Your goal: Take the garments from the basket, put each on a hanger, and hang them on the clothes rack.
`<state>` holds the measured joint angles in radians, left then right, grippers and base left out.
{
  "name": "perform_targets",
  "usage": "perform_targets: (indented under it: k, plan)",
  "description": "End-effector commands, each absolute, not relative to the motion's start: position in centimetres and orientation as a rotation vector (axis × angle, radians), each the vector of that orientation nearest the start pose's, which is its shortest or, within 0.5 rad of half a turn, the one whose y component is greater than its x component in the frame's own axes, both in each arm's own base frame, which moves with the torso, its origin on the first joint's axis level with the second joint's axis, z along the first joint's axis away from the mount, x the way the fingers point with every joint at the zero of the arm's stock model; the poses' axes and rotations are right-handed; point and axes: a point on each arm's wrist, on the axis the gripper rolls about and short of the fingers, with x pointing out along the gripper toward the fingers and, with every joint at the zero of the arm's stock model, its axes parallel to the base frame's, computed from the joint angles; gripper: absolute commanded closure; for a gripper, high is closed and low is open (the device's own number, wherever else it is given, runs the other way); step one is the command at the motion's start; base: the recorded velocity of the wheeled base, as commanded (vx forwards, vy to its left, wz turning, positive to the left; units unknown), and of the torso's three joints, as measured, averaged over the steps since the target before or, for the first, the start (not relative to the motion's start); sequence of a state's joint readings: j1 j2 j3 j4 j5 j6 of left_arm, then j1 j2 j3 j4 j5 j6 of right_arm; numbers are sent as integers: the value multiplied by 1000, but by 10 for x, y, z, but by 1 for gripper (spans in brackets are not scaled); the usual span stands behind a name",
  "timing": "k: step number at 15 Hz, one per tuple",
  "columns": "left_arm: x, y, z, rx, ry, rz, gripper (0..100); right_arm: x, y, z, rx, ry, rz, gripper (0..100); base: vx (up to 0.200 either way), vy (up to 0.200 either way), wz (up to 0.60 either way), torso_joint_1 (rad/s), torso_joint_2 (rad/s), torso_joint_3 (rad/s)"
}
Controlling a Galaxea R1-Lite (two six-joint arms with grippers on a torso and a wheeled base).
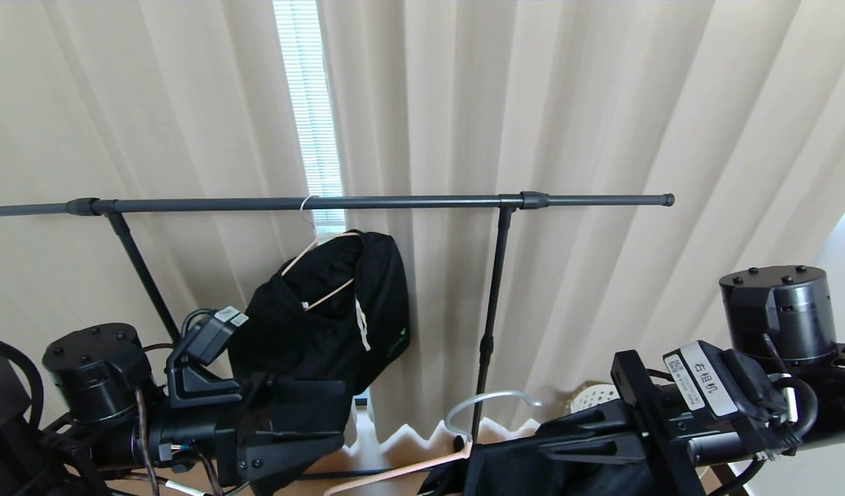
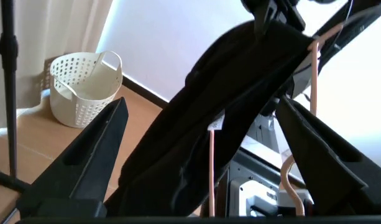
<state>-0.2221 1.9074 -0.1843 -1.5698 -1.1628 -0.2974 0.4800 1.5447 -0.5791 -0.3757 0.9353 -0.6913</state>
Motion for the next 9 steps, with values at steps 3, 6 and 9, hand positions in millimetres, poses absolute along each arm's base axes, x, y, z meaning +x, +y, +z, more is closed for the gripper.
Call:
perform_targets:
  k: [3, 6, 9]
  plan:
    - [215, -81, 66, -250, 368, -1402, 0, 194, 123, 148, -414, 113, 1517, 100, 0, 0, 0, 0, 0, 0]
    - [215, -85, 61, -227, 368, -1390, 0, 194, 122, 148, -416, 108, 1515, 100, 0, 0, 0, 0, 0, 0]
    - [215, -90, 60, -151, 324, -1317, 0, 193, 122, 148, -416, 107, 1516, 100, 0, 0, 0, 0, 0, 0]
